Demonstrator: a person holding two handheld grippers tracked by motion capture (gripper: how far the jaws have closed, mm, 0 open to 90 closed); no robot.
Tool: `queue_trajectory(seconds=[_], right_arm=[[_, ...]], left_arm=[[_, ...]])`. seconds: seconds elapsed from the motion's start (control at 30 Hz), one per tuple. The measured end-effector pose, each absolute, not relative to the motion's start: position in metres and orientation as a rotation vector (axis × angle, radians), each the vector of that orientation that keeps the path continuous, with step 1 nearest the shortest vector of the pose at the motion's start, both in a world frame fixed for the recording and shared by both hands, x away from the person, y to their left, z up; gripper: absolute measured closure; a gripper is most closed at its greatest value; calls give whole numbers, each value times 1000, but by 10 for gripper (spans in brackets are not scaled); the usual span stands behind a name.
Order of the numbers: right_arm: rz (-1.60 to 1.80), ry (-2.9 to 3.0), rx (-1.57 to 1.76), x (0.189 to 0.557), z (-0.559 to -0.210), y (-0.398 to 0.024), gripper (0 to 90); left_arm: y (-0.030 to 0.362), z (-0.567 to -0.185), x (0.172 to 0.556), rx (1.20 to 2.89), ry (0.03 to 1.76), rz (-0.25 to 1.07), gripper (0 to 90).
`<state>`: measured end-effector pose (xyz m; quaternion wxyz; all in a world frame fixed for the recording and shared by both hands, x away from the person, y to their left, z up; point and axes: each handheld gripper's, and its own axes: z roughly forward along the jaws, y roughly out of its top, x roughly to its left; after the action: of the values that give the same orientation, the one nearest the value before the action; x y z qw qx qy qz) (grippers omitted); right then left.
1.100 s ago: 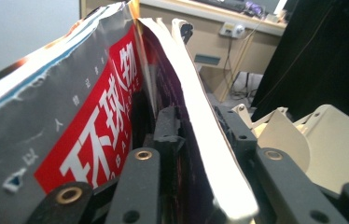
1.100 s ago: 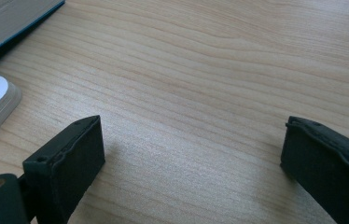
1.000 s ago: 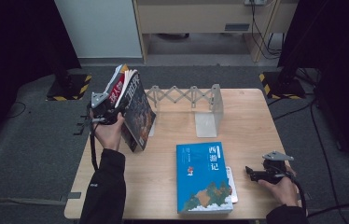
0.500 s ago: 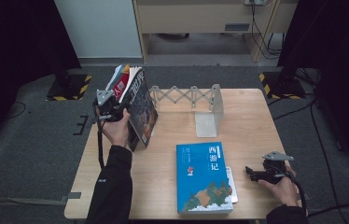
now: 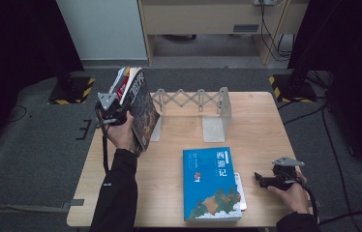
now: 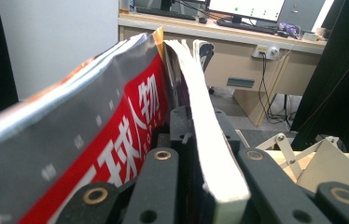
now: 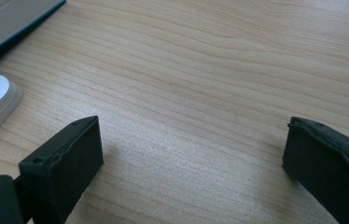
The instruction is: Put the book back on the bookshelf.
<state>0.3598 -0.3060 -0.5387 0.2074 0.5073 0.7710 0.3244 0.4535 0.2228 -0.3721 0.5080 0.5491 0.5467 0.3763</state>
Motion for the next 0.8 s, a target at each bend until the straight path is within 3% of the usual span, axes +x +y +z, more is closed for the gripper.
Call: queue_trajectory(seconds=[0.23, 0.8], right_arm=[[904, 2148, 1412, 360, -539, -306, 52], [904, 2149, 1411, 360, -539, -306, 48]], left_arm=[[220, -371, 449, 1340, 1317, 883, 802], [240, -385, 403, 1316, 1216, 788, 520]])
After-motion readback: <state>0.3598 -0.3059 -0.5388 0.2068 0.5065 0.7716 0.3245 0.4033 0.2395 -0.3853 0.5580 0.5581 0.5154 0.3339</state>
